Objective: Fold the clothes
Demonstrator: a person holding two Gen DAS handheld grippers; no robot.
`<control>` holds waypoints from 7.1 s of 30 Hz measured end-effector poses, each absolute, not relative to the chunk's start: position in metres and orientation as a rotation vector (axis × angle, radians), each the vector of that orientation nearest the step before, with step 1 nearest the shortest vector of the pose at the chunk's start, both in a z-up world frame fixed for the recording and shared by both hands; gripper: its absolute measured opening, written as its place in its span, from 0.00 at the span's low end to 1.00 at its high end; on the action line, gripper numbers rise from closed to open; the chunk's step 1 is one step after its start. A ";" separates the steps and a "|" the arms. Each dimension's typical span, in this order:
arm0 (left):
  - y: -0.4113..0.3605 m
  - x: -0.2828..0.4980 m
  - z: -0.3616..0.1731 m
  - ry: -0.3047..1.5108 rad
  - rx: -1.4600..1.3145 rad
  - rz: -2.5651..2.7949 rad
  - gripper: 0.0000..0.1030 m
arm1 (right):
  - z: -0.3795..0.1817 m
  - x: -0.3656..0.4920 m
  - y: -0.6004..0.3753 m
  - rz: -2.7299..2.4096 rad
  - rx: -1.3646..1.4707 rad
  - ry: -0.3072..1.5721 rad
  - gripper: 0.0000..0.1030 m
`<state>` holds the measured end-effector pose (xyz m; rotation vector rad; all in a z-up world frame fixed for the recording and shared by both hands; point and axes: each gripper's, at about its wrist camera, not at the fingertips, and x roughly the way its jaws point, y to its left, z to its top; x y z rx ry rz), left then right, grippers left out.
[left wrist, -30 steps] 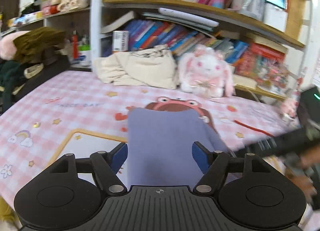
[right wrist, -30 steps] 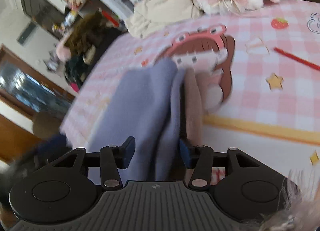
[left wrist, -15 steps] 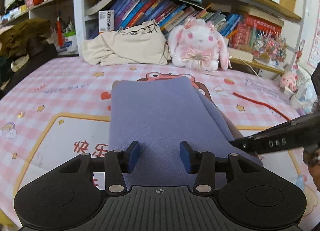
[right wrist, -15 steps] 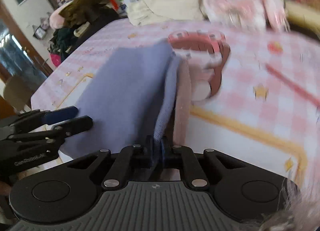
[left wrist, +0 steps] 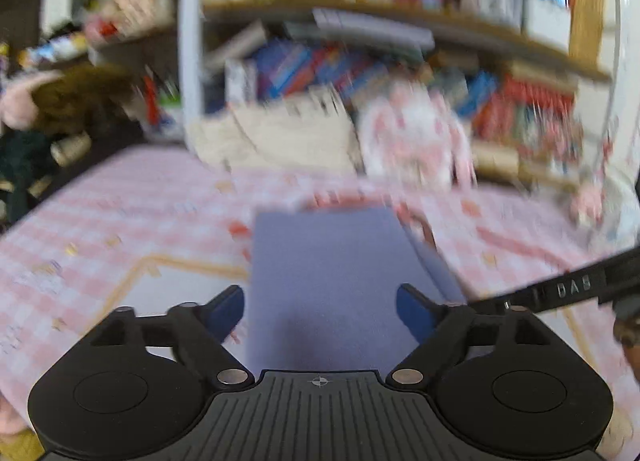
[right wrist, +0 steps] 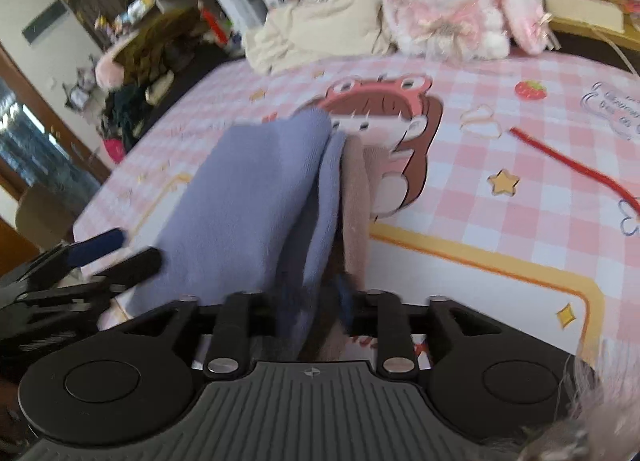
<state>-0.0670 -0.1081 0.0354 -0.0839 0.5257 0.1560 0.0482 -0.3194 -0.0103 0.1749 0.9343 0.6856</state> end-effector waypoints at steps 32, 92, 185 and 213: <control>0.019 -0.011 -0.004 0.867 -0.454 -0.111 0.95 | -0.037 0.046 -0.289 0.327 0.479 1.092 0.74; 0.030 0.037 -0.002 1.005 -0.376 -0.346 0.62 | -0.022 0.018 -0.222 0.352 0.234 0.980 0.40; 0.044 0.159 0.020 0.721 -0.035 -0.136 0.91 | -0.009 0.162 -0.177 0.234 0.149 0.728 0.80; 0.002 0.027 0.006 0.745 -0.026 0.079 1.00 | -0.022 0.028 -0.195 0.098 0.057 0.785 0.92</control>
